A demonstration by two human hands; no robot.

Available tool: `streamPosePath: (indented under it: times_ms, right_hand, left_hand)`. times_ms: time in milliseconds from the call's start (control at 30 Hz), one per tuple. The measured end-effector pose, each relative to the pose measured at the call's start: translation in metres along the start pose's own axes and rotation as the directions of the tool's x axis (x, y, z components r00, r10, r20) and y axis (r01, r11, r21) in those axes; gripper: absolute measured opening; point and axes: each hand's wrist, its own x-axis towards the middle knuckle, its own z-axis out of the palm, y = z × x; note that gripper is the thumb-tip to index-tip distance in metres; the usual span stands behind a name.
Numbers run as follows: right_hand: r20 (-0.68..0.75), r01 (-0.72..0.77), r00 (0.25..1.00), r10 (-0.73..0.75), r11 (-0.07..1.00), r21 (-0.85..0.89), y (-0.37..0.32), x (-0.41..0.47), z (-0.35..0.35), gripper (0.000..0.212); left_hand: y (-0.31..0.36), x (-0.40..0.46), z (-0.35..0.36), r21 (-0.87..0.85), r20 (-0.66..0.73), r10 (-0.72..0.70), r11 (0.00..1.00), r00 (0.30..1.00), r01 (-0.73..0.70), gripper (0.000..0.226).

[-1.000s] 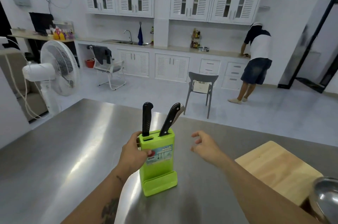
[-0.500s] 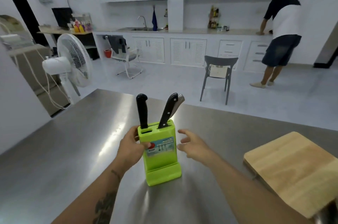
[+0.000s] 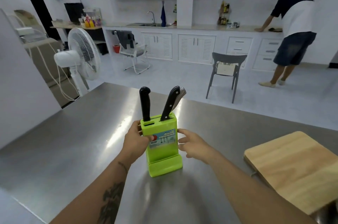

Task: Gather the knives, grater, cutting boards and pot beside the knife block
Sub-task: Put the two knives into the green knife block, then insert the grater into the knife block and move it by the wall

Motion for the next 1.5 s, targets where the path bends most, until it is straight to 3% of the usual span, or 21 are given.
streamPosePath:
  times_ms: [233, 367, 600, 933, 1100, 1200, 1300, 1500]
  right_hand:
    - [-0.049, -0.005, 0.999, 0.004, 1.0, -0.019, -0.008, 0.003, -0.002, 0.072]
    - [-0.085, 0.004, 0.996, -0.009, 0.998, -0.057, -0.013, 0.013, 0.002, 0.073]
    - [-0.072, 0.035, 0.997, -0.034, 0.999, 0.011, -0.006, 0.029, 0.019, 0.061]
    - [-0.132, 0.077, 0.988, -0.075, 0.997, 0.009, -0.01, 0.056, 0.03, 0.056]
    - [-0.146, 0.053, 0.988, -0.051, 0.998, 0.014, -0.006, 0.039, 0.02, 0.067]
    - [-0.221, -0.01, 0.975, 0.003, 0.999, -0.033, 0.012, 0.018, 0.007, 0.07]
    - [-0.333, -0.062, 0.942, 0.042, 0.997, -0.049, 0.038, -0.013, -0.01, 0.068]
    - [-0.546, -0.23, 0.813, 0.202, 0.973, 0.017, 0.09, -0.109, -0.038, 0.058]
  left_hand:
    - [-0.024, -0.012, 0.01, -0.239, 0.004, -0.181, 0.955, 0.984, 0.176, 0.063]
    - [-0.03, -0.016, 0.014, -0.224, 0.016, -0.182, 0.958, 0.983, 0.181, 0.068]
    - [-0.039, -0.014, 0.015, -0.141, -0.018, -0.088, 0.986, 0.996, 0.085, 0.043]
    - [-0.046, -0.008, 0.013, -0.051, -0.069, -0.088, 0.995, 0.994, 0.085, 0.048]
    - [-0.052, -0.027, 0.019, 0.123, -0.149, -0.233, 0.96, 0.961, 0.252, 0.04]
    - [-0.053, -0.049, 0.028, 0.202, -0.034, -0.226, 0.953, 0.974, 0.228, 0.023]
    - [-0.051, -0.057, 0.047, 0.188, 0.156, -0.066, 0.981, 0.986, 0.036, 0.007]
    - [-0.048, -0.07, 0.117, 0.145, 0.556, 0.054, 0.976, 0.83, -0.161, 0.007]
